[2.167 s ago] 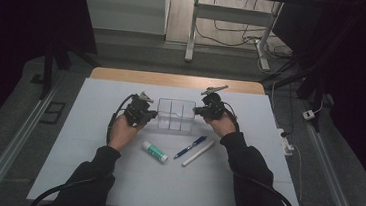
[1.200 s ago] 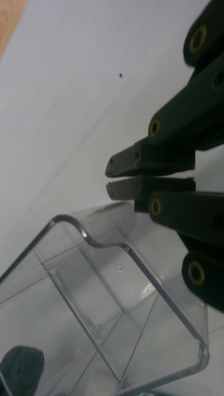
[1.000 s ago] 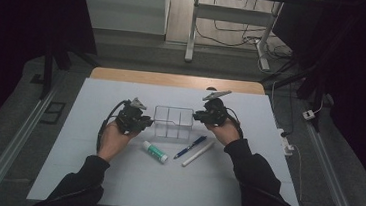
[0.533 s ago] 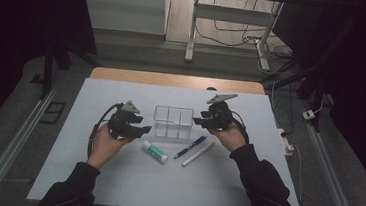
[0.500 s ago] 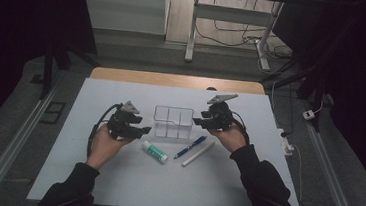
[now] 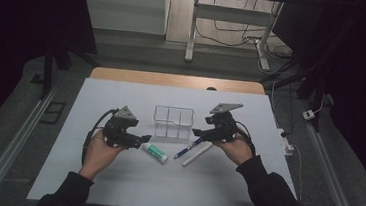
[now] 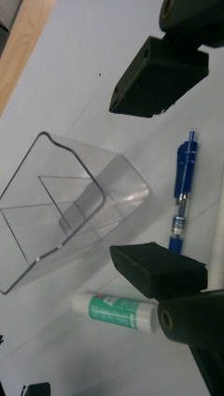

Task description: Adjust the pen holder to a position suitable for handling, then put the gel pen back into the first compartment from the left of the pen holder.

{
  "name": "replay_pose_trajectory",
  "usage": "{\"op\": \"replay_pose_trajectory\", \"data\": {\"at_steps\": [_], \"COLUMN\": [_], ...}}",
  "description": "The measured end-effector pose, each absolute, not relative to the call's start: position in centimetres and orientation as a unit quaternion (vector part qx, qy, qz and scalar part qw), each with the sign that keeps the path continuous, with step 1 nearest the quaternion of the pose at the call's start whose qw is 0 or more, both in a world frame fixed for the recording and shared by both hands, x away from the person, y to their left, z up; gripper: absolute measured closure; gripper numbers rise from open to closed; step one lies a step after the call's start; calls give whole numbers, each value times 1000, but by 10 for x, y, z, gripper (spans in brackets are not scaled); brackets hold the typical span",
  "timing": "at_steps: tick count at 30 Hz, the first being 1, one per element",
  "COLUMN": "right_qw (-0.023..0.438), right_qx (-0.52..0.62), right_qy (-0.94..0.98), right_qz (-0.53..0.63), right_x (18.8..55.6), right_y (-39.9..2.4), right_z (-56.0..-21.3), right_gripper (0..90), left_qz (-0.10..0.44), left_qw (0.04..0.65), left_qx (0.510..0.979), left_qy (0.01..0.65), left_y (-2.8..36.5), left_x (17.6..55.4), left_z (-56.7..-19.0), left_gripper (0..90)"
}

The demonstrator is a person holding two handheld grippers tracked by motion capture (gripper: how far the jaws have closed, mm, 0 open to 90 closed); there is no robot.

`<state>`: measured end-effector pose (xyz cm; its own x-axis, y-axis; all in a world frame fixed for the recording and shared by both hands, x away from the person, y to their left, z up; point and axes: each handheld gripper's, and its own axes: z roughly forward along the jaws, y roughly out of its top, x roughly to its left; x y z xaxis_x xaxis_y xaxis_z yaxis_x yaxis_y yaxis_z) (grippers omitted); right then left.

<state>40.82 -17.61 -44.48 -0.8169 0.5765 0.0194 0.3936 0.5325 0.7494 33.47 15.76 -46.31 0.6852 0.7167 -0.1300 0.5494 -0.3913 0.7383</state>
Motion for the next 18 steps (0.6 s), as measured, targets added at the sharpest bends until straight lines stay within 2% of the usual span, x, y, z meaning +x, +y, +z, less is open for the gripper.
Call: {"op": "replay_pose_trajectory", "data": {"at_steps": [8, 11, 15, 18], "right_qw": [104, 95, 84, 92], "right_qx": [289, 297, 301, 299], "right_qy": [864, 864, 864, 864], "right_qz": [400, 396, 395, 393], "right_x": [381, 371, 357, 346], "right_y": [-194, -201, -211, -218], "right_z": [-441, -442, -444, -445], "right_gripper": [134, 53, 20, 0], "left_qz": [84, 76, 90, 93], "left_qw": [410, 414, 410, 406], "left_qx": [826, 830, 837, 841], "left_qy": [377, 366, 350, 347], "left_y": [154, 153, 149, 145], "left_x": [334, 335, 335, 336], "left_z": [-466, -467, -467, -466], "left_gripper": [45, 42, 34, 27]}}
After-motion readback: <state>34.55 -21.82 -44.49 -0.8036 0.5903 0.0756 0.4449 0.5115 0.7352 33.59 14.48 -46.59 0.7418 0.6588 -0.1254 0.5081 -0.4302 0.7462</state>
